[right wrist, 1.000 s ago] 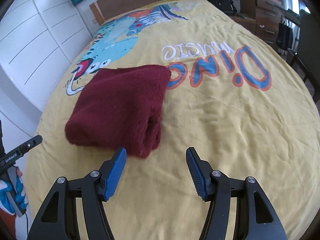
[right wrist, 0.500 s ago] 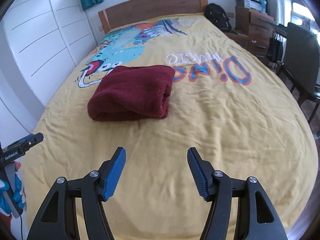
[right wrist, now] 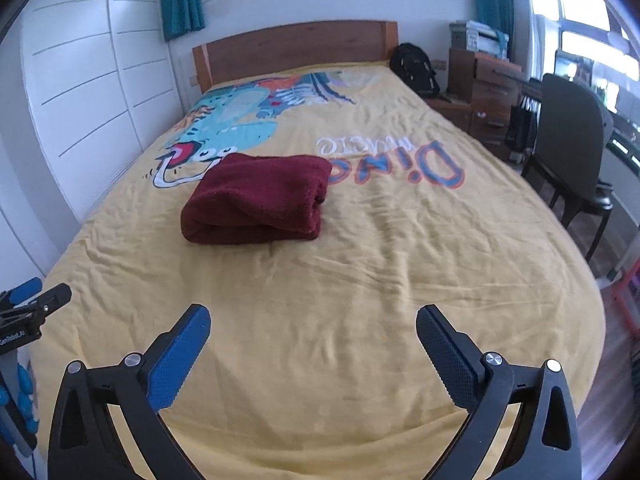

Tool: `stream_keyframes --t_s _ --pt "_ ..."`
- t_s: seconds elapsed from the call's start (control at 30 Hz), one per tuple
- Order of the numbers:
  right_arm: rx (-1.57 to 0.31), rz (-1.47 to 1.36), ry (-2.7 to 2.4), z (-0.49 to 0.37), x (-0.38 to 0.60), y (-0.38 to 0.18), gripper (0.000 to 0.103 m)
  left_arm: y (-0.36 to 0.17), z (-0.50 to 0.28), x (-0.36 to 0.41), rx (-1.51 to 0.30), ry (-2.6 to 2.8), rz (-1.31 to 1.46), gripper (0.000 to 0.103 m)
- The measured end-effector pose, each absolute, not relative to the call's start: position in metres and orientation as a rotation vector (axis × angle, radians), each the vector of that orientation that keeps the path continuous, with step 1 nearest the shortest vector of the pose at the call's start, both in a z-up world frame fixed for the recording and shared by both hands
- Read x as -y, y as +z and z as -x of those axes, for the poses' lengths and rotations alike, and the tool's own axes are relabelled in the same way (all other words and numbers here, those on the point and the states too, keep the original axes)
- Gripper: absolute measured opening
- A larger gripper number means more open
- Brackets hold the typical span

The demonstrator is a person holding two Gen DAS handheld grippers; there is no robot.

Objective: Fold small clothes

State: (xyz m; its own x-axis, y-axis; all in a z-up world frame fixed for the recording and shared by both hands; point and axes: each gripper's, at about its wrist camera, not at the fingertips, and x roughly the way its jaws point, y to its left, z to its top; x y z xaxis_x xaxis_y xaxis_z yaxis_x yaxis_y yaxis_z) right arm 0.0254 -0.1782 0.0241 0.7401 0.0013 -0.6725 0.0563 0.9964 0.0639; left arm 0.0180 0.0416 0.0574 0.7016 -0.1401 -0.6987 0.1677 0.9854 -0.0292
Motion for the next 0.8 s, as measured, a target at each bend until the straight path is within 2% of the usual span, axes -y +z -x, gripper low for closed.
stream_keyframes --t_s 0.8 --pt "-0.680 -0.088 -0.153 0.006 0.213 0.017 0.103 0.079 0.024 -0.055 -0.632 -0.043 -0.059 0.102"
